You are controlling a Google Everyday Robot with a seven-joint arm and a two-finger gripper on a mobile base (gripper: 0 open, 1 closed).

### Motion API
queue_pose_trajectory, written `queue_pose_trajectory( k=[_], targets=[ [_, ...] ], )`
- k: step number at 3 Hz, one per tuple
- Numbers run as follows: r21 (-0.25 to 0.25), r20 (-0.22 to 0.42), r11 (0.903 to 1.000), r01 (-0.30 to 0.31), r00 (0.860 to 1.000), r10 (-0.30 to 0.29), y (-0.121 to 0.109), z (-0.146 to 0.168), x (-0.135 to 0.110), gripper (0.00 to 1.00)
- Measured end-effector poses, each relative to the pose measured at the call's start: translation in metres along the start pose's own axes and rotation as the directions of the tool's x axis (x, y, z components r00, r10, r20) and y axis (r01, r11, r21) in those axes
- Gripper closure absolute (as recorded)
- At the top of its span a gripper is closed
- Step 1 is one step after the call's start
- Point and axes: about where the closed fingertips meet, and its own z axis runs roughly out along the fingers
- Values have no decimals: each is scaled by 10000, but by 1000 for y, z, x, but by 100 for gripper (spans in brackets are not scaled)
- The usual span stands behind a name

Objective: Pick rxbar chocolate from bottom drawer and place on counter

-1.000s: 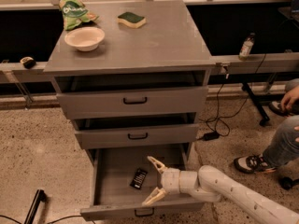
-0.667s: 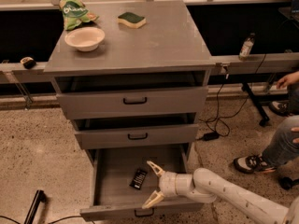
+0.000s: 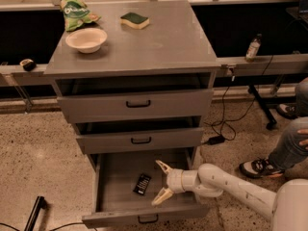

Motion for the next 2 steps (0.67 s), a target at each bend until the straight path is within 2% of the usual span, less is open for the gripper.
queue_pose_trajectory(
  k=[1,2],
  targets=[
    [49,-515,9993,-383,9979,385,-2,28,22,0],
    [413,-1274,9966,-715,9889,762,-8,59,64,0]
  ],
)
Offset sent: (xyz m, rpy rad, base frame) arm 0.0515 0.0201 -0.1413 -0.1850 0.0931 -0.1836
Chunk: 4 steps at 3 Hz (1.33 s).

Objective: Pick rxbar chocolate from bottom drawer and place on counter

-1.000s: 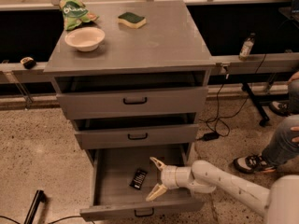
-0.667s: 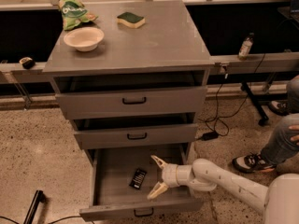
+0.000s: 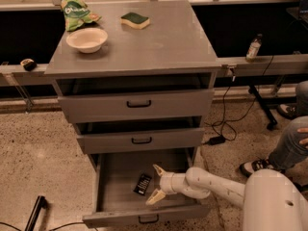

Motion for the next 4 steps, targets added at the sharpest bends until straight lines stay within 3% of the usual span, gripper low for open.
queue_pose_trajectory(
  k=[2,4],
  targets=[
    [297,-1308,9982,-530,9898,564,2,59,25,0],
    [622,-1135,9934,-962,9882,1028,-3,82,33,0]
  ],
)
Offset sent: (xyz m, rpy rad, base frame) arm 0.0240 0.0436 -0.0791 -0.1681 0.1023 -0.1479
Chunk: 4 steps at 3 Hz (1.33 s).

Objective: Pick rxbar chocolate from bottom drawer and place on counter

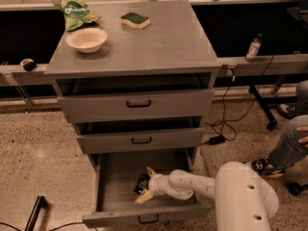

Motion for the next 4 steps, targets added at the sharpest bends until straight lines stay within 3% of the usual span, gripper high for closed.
queue_pose_trajectory(
  k=[3,4],
  targets=[
    [337,-571,9959,-845,9946,863,-10,17,24,0],
    [19,-384,9953,-970,9945,970,-11,32,34,0]
  ],
)
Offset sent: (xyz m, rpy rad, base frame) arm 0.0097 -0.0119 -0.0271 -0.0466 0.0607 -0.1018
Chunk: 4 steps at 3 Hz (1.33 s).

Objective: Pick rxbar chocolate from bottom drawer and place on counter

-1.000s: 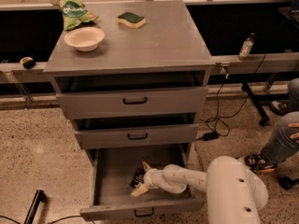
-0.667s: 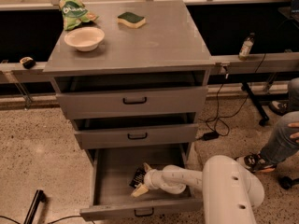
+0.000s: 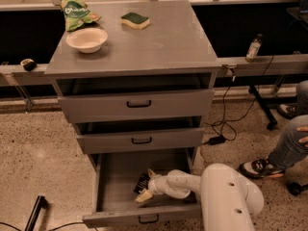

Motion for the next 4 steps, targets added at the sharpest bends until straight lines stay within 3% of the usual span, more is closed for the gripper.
queue_pose_trajectory(
  k=[1,2,4],
  targets=[
    [-376,-91,9992,-126,9999,122,-2,11,11,0],
    [-510,-22,9980,-369,9993,368,-5,13,15,19],
    [-773,119,9918,-1017,9946,1030,-6,18,21,74]
  ],
)
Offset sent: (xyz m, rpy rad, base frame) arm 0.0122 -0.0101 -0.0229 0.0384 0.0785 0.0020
